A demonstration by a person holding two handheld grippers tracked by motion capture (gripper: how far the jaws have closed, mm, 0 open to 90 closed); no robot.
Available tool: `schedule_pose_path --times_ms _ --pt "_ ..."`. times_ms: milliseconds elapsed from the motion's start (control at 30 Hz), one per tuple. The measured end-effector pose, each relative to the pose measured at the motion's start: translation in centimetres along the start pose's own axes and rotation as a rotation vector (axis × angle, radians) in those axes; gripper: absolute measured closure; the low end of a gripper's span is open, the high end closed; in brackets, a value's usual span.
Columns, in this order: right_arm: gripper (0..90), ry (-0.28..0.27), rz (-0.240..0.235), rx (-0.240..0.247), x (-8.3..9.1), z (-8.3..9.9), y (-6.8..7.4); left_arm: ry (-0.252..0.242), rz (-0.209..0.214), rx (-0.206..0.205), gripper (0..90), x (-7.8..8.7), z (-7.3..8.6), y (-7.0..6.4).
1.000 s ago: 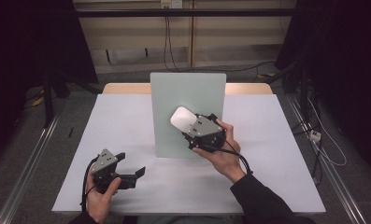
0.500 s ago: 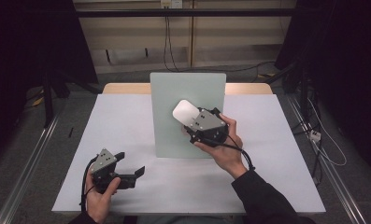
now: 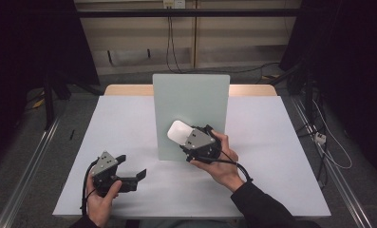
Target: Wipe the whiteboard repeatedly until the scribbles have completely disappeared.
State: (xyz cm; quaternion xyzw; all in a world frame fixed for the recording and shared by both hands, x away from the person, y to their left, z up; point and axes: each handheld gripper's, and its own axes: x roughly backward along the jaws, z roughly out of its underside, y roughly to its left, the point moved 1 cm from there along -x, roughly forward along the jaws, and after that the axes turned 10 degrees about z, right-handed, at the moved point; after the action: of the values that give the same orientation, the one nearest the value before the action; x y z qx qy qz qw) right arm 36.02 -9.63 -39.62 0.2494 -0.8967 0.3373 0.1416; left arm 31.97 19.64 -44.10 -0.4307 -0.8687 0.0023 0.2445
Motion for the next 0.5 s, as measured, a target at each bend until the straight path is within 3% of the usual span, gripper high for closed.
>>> schedule_pose_path --times_ms 167,267,500 --pt "31.4 0.023 -0.036 0.029 -0.2 0.7 1.0 0.002 0.002 0.001 4.3 0.0 0.0 0.0" --pt "31.3 0.024 -0.022 0.031 -0.1 0.6 0.9 0.003 0.004 0.000 4.3 -0.1 0.0 0.0" --pt "31.3 -0.009 0.090 -0.062 1.2 -0.7 -2.8 0.005 0.007 -0.002 4.3 -0.1 0.0 0.0"
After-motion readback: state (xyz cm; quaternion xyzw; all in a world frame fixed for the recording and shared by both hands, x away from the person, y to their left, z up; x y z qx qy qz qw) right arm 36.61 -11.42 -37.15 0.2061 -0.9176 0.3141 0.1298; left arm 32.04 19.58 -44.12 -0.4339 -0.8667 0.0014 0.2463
